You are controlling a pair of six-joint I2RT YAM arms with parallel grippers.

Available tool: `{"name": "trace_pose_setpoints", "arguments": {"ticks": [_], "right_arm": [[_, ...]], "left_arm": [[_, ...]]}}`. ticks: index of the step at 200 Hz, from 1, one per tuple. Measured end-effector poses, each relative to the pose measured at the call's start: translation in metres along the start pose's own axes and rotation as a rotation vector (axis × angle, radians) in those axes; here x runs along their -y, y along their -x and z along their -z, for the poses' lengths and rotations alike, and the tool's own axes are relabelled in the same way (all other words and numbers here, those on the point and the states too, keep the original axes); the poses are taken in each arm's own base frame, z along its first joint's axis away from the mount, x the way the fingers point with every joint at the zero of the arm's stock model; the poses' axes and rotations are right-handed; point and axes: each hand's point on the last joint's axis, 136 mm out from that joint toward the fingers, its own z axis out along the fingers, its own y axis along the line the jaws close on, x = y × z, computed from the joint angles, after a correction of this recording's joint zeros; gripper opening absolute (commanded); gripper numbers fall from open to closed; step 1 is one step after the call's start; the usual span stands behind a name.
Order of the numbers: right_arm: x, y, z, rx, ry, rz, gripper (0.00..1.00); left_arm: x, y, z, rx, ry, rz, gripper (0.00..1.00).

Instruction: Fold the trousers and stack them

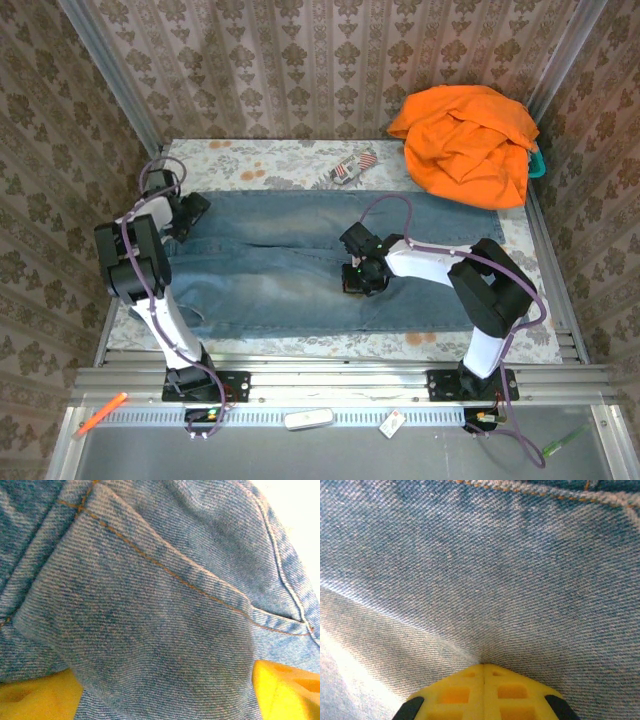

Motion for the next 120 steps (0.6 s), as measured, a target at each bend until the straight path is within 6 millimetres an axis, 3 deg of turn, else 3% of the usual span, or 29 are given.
{"name": "trace_pose_setpoints", "arguments": {"ticks": [17, 27, 47, 67, 93, 104, 120], "right_arm": [[0.0, 0.001, 0.0, 0.004, 0.005, -0.001, 0.0], [0.0, 0.001, 0.001, 0.005, 0.006, -0.001, 0.0], [0.001, 0.001, 0.003, 0.003, 0.003, -0.003, 0.0], [0.001, 0.0, 0.01, 0.007, 0.004, -0.005, 0.0], [-0.002, 0.0, 0.026, 0.021, 0.015, 0.003, 0.0], [-0.004, 0.001, 0.033, 0.031, 0.022, 0.007, 0.0], [-0.005, 0.0, 0.042, 0.035, 0.025, 0.015, 0.01]], "left_arm": [[0.005, 0.006, -0.002, -0.004, -0.029, -0.009, 0.9], [0.006, 0.006, -0.001, -0.009, -0.043, -0.01, 0.95], [0.01, 0.003, 0.014, 0.006, -0.073, -0.024, 0.97], [0.015, -0.002, 0.061, 0.064, -0.109, -0.036, 0.97], [0.022, -0.004, 0.15, 0.227, -0.176, -0.04, 0.97], [0.013, -0.01, 0.181, 0.295, -0.18, -0.025, 0.98], [-0.016, -0.027, 0.201, 0.34, -0.142, 0.016, 0.99]]}}
